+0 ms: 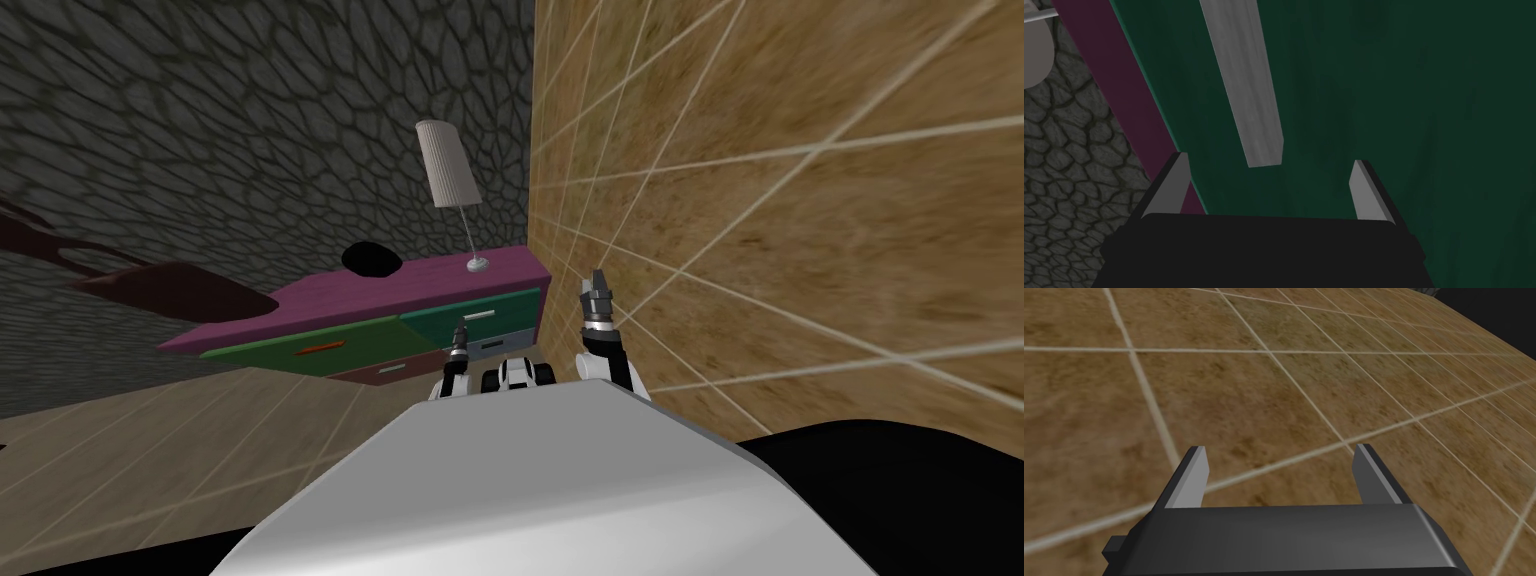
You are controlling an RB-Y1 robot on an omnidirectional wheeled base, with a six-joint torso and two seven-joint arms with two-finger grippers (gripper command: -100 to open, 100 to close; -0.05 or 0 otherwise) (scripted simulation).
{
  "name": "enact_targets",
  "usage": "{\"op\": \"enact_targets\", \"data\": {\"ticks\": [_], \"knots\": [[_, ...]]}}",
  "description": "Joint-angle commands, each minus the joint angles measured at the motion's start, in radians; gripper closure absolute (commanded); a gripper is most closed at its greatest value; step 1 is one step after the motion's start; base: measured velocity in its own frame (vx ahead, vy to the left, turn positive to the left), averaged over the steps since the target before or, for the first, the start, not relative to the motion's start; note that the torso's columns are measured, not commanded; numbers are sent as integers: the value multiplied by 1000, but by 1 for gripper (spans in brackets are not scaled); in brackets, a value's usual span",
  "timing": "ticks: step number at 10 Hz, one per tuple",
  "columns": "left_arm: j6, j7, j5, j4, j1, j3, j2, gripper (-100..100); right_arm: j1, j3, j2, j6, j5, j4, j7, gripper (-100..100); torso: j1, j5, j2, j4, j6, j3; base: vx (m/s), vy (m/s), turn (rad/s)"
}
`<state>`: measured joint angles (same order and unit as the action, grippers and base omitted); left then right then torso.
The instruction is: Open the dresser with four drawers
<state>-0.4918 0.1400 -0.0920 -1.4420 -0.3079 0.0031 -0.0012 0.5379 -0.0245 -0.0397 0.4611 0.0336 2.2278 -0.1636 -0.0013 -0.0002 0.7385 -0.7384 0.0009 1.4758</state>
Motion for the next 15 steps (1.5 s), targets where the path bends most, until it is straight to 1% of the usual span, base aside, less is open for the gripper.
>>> {"op": "enact_targets", "data": {"ticks": [1, 2, 3, 5, 8, 9, 10, 13, 14, 15], "knots": [[29, 0, 1, -24, 5, 2, -3, -100, 0, -1, 0, 0, 0, 0, 0, 0, 0, 0, 0, 0, 0, 0, 74, 16, -16], [15, 1, -1, -16, 1, 0, -5, -100, 0, -1, 0, 0, 0, 0, 0, 0, 1, 0, -4, 1, -1, 2, 48, 11, -6], [20, 2, -1, -19, 1, 0, -6, 100, 0, -1, 0, 0, 0, 0, 0, 0, 1, 0, -2, 1, -1, 2, 6, 2, 1], [23, 0, -2, -39, -13, -7, -6, 100, 0, -1, 0, 0, 0, 0, 0, 0, 1, 1, 5, 1, -1, -3, -110, -6, 7], [30, -2, -5, -69, -35, -17, -6, 100, 0, -1, 0, 0, 0, 0, 0, 0, -1, 0, 3, 0, -1, -2, -195, -32, 13], [29, -2, -4, -61, -31, -14, -5, 100, 0, -1, 0, 0, 0, 0, 0, 0, 0, -1, 2, -1, -1, -1, -103, -12, -1], [29, -4, -6, -71, -47, -22, -4, 100, 0, -1, 0, 0, 0, 0, 0, 0, 1, -1, -4, -1, -1, 2, -152, -9, 13], [27, -5, -8, -86, -63, -30, -3, 100, 0, -1, 0, 0, 0, 0, 0, 0, 1, 0, 1, 0, -1, -1, -183, -19, 9], [28, -5, -7, -80, -59, -28, -4, 100, 0, -1, 0, 0, 0, 0, 0, 0, 1, -1, 1, -1, -1, 0, -88, -10, 0], [74, -7, -9, -129, -69, -33, -4, -100, 0, -1, 0, 0, 0, 0, 0, 0, 2, -1, -5, -1, -1, 2, -35, -3, -23]]}}
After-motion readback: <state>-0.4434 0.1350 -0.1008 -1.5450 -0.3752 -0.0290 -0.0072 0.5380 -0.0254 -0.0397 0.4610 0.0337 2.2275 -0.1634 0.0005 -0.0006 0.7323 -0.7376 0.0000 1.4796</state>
